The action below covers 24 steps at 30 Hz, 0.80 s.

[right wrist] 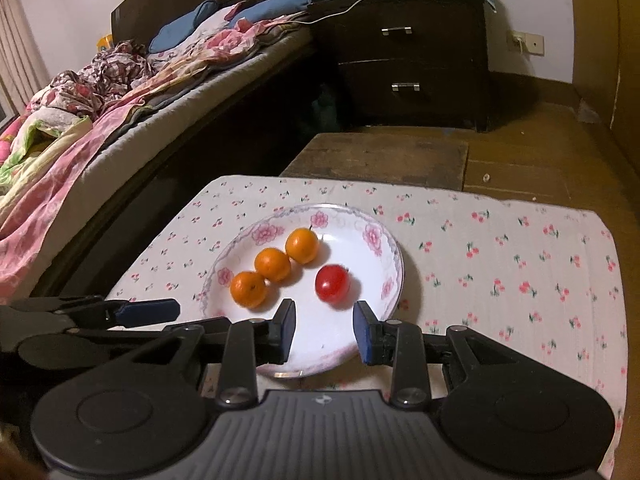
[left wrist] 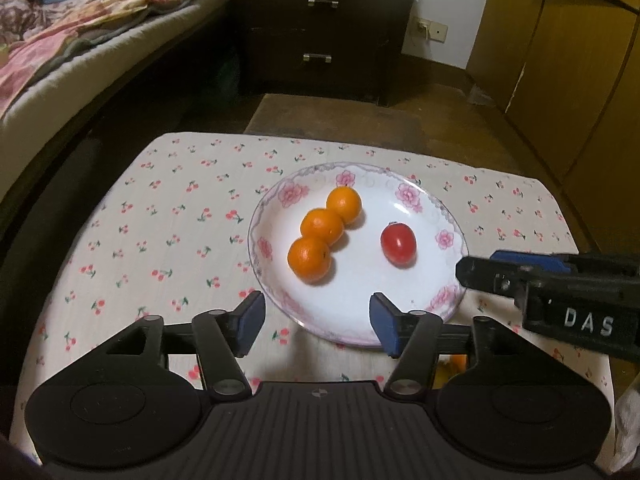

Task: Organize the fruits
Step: 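Grasp a red tomato with the left gripper while the right gripper grasps another red tomato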

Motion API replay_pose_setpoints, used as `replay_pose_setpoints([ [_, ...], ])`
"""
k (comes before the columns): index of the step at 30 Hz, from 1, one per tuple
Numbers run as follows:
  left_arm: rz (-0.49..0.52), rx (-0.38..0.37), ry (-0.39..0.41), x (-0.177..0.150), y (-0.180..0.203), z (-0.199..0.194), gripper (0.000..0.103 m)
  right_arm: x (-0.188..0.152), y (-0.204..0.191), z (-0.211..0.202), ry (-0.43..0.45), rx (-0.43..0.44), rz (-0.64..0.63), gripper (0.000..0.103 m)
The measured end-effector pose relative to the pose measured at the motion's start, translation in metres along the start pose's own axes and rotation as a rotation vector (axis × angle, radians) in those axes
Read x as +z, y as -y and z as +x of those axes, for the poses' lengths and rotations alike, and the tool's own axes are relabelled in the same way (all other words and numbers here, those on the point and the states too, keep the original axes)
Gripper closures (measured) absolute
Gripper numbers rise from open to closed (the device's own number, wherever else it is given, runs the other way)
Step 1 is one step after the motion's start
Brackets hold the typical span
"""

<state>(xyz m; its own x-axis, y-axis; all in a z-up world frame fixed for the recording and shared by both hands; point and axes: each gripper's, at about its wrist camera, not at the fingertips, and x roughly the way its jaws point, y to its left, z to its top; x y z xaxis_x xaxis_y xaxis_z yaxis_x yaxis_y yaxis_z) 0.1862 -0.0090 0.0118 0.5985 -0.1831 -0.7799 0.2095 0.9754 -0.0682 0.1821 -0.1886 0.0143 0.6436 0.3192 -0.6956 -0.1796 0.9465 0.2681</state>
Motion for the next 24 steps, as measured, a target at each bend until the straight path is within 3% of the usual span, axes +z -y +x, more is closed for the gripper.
replay_pose_setpoints([
  [13, 0.012, 0.003, -0.059, -0.027, 0.005, -0.001, 0.031, -0.022, 0.003, -0.018, -0.028, -0.012, 0.023, 0.067],
  [24, -0.008, -0.006, -0.109, -0.041, 0.002, 0.011, 0.037, -0.032, 0.004, -0.018, -0.071, 0.0, 0.023, 0.063],
])
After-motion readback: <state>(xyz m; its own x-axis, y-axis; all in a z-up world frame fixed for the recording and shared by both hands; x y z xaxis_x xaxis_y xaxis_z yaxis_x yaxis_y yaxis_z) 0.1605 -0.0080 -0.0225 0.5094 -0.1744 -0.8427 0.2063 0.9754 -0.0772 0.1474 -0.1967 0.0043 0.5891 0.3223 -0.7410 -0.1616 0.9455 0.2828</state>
